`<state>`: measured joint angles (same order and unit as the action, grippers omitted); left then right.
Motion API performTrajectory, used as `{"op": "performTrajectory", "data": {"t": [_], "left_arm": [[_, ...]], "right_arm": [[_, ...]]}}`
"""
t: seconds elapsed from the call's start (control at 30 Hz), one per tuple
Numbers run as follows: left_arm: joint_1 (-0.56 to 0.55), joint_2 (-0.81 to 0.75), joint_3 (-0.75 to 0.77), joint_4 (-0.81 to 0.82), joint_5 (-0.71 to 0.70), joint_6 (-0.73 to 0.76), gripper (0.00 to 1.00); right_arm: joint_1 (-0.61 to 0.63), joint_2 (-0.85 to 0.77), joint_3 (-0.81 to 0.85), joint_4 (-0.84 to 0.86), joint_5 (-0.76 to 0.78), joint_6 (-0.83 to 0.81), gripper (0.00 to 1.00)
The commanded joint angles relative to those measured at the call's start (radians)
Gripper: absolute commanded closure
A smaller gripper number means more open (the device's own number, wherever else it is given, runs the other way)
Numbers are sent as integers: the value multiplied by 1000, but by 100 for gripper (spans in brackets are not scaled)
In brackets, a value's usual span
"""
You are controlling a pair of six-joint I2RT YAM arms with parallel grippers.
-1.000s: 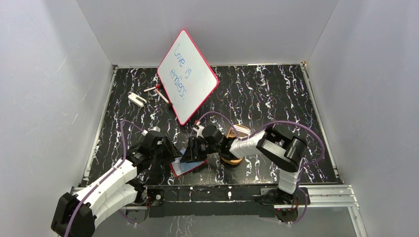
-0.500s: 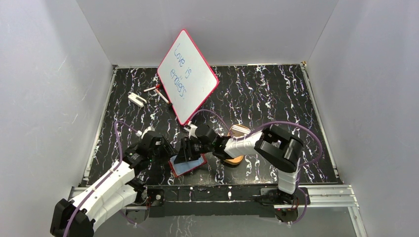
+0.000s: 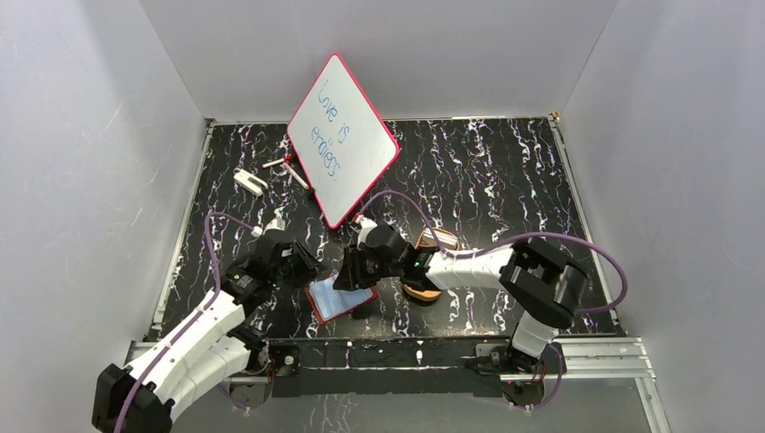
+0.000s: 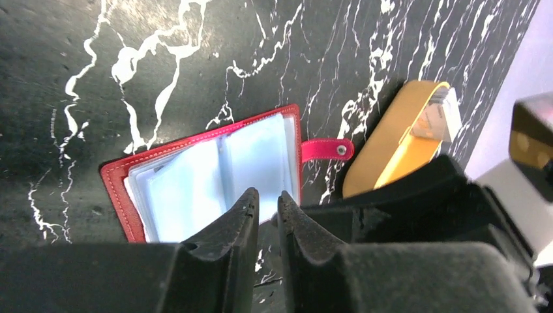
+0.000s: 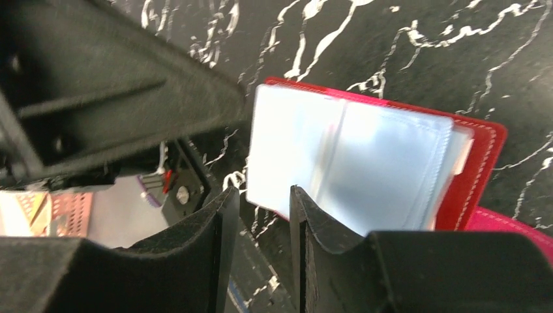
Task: Put the credit cards into the card holder
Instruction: Turn over the card slot in the card holder.
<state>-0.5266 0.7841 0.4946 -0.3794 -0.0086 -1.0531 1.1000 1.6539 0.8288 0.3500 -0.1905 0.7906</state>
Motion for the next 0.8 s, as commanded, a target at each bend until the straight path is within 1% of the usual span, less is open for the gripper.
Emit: {"op": "performTrajectory", "data": {"t": [0.0, 0.07, 0.13, 0.27, 0.43, 0.53, 0.77], "left_arm": [[-3, 26, -74, 91, 144, -16, 87], [-3, 45, -133, 129, 184, -30, 91], [-3, 52, -171, 144, 195, -41, 94], [-3, 41, -223, 123, 150, -43, 96], [-3, 56, -262, 122, 107, -40, 97], [-3, 81, -276, 157, 100, -31, 96], [-3, 200, -253, 255, 102, 7, 96]], "right_arm": [[-10, 66, 87, -104, 82, -63, 58], [-12, 92, 102, -115, 98, -60, 59], [-15, 111, 111, -131, 117, -53, 59], [-15, 120, 87, -158, 157, -26, 59], [-15, 86, 9, -147, 182, 19, 59], [-14, 72, -14, -145, 174, 32, 59], [-15, 34, -57, -142, 163, 47, 59]]}}
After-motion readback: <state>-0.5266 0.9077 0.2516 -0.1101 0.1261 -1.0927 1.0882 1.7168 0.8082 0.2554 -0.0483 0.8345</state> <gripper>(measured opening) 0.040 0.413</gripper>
